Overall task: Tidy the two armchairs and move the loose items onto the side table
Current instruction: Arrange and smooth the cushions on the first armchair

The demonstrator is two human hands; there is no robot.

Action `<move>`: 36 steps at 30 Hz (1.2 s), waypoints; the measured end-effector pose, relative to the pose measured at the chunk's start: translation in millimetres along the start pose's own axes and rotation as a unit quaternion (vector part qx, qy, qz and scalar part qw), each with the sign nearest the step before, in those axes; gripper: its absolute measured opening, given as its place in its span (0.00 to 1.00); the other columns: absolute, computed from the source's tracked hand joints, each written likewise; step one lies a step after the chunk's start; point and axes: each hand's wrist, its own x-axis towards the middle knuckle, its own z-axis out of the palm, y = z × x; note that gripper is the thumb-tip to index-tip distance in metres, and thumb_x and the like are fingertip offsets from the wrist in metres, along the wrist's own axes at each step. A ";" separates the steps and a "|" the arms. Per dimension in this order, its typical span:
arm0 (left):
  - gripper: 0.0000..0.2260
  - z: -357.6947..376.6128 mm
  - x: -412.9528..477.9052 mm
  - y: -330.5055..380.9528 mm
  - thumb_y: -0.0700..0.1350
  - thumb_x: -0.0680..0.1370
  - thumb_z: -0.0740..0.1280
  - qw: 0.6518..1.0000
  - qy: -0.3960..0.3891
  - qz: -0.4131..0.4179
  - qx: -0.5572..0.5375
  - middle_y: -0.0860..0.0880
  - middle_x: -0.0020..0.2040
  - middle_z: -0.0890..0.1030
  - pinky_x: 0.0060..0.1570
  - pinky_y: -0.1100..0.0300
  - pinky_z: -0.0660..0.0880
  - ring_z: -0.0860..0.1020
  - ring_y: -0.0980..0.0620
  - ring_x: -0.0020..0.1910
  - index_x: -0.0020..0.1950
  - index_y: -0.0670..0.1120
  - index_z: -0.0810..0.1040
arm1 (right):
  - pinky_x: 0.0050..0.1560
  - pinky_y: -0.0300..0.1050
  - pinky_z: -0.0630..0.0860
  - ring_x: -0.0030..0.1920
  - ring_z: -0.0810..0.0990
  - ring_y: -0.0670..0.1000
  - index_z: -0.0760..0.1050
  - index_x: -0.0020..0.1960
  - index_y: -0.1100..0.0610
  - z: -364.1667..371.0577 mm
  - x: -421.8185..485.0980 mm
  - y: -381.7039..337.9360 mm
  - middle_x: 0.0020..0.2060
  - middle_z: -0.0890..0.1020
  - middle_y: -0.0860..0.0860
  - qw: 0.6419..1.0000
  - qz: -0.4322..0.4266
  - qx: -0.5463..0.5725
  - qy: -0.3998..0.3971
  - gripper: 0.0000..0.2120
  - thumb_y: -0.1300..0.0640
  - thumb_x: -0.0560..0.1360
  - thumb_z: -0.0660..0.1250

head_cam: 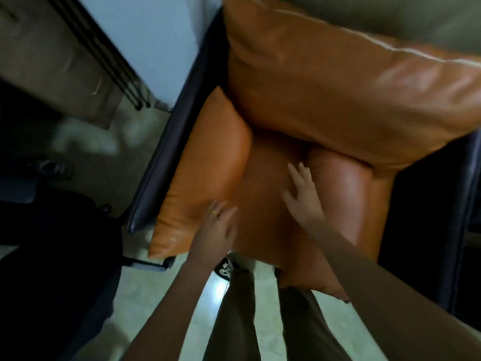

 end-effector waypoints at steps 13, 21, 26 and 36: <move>0.32 95.3 99.1 156.9 0.59 0.81 0.62 0.973 -0.207 -0.062 -0.084 0.52 0.81 0.58 0.74 0.45 0.62 0.59 0.47 0.79 0.81 0.60 0.50 | 0.74 0.61 0.61 0.78 0.56 0.60 0.42 0.79 0.35 -37.4 -114.9 166.3 0.81 0.48 0.47 0.945 0.275 0.178 0.016 0.39 0.35 0.78 0.62; 0.48 129.8 132.8 177.8 0.65 0.75 0.68 0.950 -0.274 -0.116 -0.090 0.49 0.82 0.54 0.72 0.48 0.64 0.61 0.44 0.78 0.80 0.60 0.35 | 0.76 0.65 0.57 0.80 0.53 0.56 0.40 0.78 0.33 -10.7 -117.9 172.5 0.81 0.45 0.43 0.924 0.309 0.212 0.078 0.41 0.21 0.71 0.50; 0.52 139.0 148.8 177.6 0.60 0.72 0.74 0.951 -0.241 -0.125 -0.152 0.49 0.80 0.59 0.68 0.52 0.68 0.66 0.46 0.74 0.81 0.59 0.38 | 0.76 0.65 0.54 0.79 0.56 0.55 0.43 0.79 0.36 0.1 -108.5 165.6 0.81 0.52 0.46 0.907 0.349 0.191 0.137 0.39 0.23 0.73 0.49; 0.52 151.8 134.5 177.1 0.67 0.64 0.77 0.937 -0.294 -0.063 -0.175 0.53 0.75 0.69 0.68 0.44 0.73 0.74 0.51 0.69 0.79 0.65 0.49 | 0.75 0.63 0.52 0.78 0.57 0.53 0.49 0.80 0.37 6.1 -112.4 177.6 0.79 0.60 0.48 0.861 0.432 0.199 0.179 0.35 0.26 0.77 0.46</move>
